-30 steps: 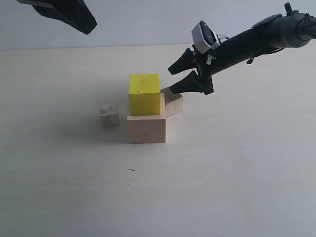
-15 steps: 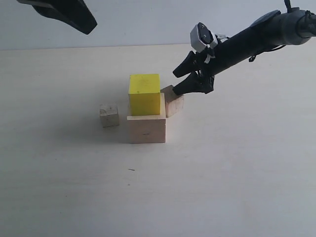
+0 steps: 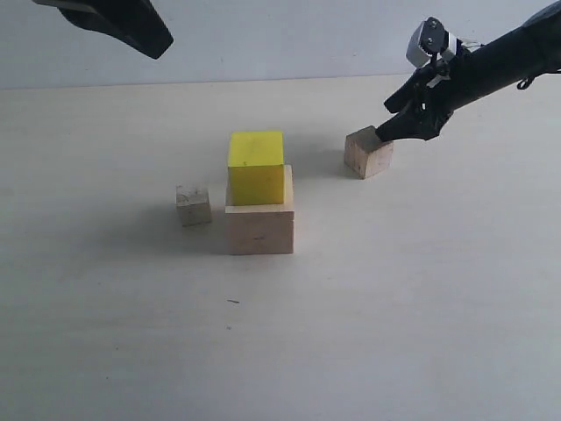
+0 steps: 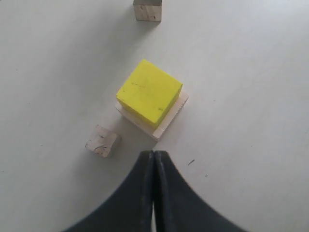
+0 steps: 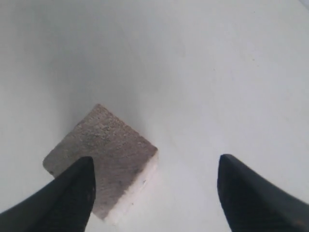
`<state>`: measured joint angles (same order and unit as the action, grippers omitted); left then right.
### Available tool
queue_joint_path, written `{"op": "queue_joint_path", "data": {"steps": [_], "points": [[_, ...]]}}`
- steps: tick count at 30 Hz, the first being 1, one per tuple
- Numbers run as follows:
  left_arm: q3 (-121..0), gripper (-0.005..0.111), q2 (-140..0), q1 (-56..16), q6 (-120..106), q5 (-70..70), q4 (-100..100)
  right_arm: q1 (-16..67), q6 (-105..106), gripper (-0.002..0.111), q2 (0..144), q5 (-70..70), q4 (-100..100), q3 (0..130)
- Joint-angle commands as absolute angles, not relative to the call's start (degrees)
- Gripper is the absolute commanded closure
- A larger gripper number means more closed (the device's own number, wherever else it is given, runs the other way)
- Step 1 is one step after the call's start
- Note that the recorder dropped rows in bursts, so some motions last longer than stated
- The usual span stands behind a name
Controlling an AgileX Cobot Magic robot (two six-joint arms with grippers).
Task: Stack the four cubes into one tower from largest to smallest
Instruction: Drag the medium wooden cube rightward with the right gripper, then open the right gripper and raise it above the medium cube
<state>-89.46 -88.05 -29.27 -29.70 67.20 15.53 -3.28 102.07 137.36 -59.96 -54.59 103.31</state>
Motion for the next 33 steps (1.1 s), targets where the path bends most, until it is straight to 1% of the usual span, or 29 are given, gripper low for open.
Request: {"op": "queue_joint_path", "data": {"steps": [1, 5, 8, 12, 14, 17, 21, 24, 27, 33], "points": [[-89.2, 0.107, -87.7, -29.1, -29.9, 66.1, 15.6, -3.3, 105.3, 0.041, 134.4, -64.8, -58.3, 103.2], [-89.2, 0.107, -87.7, -29.1, -30.0, 66.1, 15.6, -3.0, 105.0, 0.041, 131.8, -66.6, -56.1, 103.2], [-89.2, 0.107, -87.7, -29.1, -30.8, 66.1, 15.6, -3.0, 104.7, 0.041, 130.1, -64.7, -53.5, 103.2], [-89.2, 0.107, -87.7, -29.1, -31.3, 65.5, 15.7, -2.4, 101.8, 0.041, 128.6, -64.5, -46.0, 103.2], [-89.2, 0.107, -87.7, -29.1, -31.3, 65.5, 15.7, -2.0, 95.9, 0.041, 127.5, -63.9, -43.2, 103.2], [-89.2, 0.107, -87.7, -29.1, -31.3, 65.4, 15.7, -0.9, 80.4, 0.041, 125.7, -63.1, -43.6, 103.2], [-89.2, 0.107, -87.7, -29.1, -31.3, 65.4, 16.6, -0.3, 61.2, 0.041, 123.6, -69.7, -43.3, 103.2], [-89.2, 0.107, -87.7, -29.1, -31.3, 64.7, 17.1, -0.3, 50.2, 0.041, 122.7, -70.0, -43.9, 103.2], [-89.2, 0.107, -87.7, -29.1, -31.3, 64.2, 17.5, -0.3, 43.5, 0.041, 122.4, -70.0, -44.2, 103.2], [-89.2, 0.107, -87.7, -29.1, -31.3, 64.5, 18.5, -0.3, 43.4, 0.041, 122.7, -70.0, -44.2, 103.2]]}}
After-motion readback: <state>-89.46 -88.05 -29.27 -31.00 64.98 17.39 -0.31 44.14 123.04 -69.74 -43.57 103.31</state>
